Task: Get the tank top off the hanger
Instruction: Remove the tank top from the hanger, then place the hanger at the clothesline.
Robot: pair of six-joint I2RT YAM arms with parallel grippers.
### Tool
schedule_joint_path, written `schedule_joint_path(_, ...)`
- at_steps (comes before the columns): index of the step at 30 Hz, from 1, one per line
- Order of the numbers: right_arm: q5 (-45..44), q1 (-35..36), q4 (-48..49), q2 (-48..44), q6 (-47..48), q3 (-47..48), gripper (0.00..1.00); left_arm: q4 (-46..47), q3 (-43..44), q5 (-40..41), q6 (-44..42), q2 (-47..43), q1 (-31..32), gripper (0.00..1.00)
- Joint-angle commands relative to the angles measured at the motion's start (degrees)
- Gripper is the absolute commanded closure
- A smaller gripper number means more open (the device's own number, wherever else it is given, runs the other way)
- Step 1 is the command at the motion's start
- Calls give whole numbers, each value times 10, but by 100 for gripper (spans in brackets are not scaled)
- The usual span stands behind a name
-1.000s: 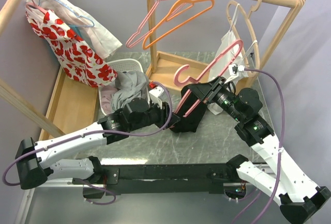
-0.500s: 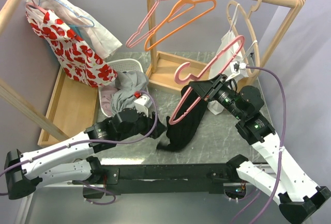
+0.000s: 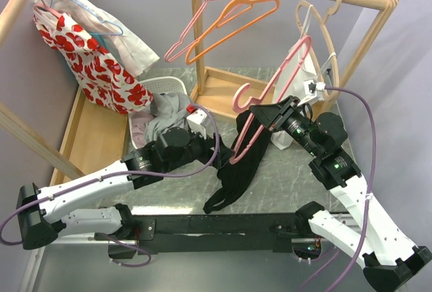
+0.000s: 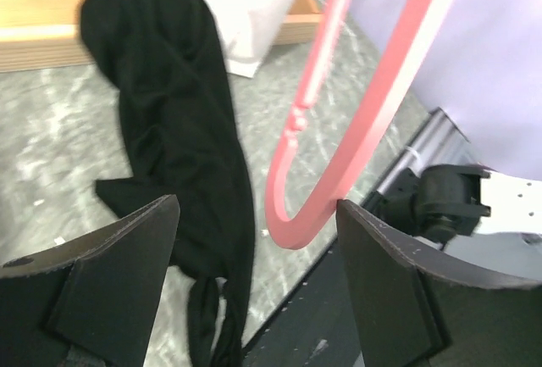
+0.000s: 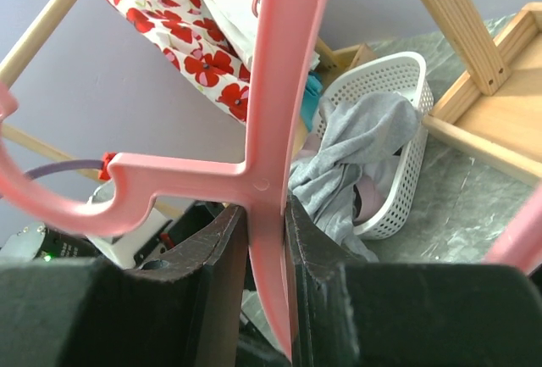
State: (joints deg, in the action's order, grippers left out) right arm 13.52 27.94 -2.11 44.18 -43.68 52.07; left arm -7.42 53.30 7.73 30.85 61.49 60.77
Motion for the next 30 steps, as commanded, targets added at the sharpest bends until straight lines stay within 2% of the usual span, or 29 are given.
schedule_joint_path(1, 10, 0, 29, -9, -20, 20, 98, 86, 8, -34, -4, 0, 10, 18)
schedule_joint_path(9, -4, -9, 34, 1, -32, 22, 97, 115, -53, 39, 23, -78, 26, 16)
schedule_joint_path(15, 5, -14, 49, 20, -51, 25, 98, 135, -91, 52, 47, -113, 36, 15)
schedule_joint_path(20, 46, -16, 85, 35, -89, 21, 98, 168, -89, 85, 25, -75, 66, 15)
schedule_joint_path(23, 61, -16, 104, 41, -108, 16, 98, 183, -86, 134, 16, -43, 94, 17)
schedule_joint_path(30, 72, -16, 134, 42, -152, 3, 99, 202, -80, 304, -8, 4, 169, 22)
